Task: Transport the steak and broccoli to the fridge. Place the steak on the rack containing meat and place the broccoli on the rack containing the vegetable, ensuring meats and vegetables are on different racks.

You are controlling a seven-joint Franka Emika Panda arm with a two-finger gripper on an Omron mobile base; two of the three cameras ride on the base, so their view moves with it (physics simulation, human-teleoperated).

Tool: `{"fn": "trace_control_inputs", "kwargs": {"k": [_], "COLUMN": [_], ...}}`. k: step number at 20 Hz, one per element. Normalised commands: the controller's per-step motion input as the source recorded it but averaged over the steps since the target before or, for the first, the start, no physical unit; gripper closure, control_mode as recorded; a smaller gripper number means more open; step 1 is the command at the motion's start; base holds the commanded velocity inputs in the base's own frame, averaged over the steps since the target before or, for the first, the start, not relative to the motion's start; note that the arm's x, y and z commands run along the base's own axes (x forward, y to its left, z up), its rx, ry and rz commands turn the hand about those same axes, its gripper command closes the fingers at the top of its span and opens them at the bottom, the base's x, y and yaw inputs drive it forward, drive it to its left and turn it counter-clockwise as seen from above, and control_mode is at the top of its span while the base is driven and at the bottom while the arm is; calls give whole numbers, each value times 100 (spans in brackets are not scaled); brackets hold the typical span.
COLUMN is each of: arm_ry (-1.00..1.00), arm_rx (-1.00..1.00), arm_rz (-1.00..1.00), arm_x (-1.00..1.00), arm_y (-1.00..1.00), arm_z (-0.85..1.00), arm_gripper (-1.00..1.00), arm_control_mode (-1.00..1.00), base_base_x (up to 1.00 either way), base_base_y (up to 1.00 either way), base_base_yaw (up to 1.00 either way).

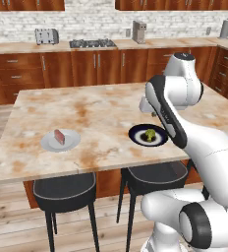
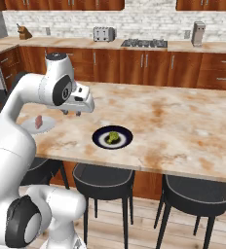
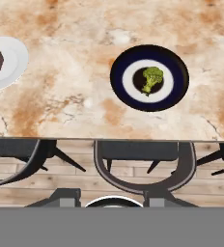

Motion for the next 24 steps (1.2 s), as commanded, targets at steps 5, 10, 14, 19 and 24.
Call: {"fn": "trace_control_inputs", "kwargs": {"k": [5, 10, 14, 19, 24], "arm_ry": [2, 8, 10, 0, 11], "arm_rx": [0, -3, -1, 0, 0], "arm_rz": [0, -9, -7, -1, 0], "arm_x": [-29, -14, 0, 2, 31], "arm_y": [0, -1, -17, -21, -23], "arm_z": [-1, -30, -37, -13, -43], "arm_gripper": [-100, -100, -100, -100, -100], "arm_control_mode": [-100, -100, -100, -100, -100], "base_base_x": [0, 0, 0, 0, 0], "base_base_y": [0, 0, 0, 0, 0], "base_base_yaw": [0, 0, 0, 0, 0]}}
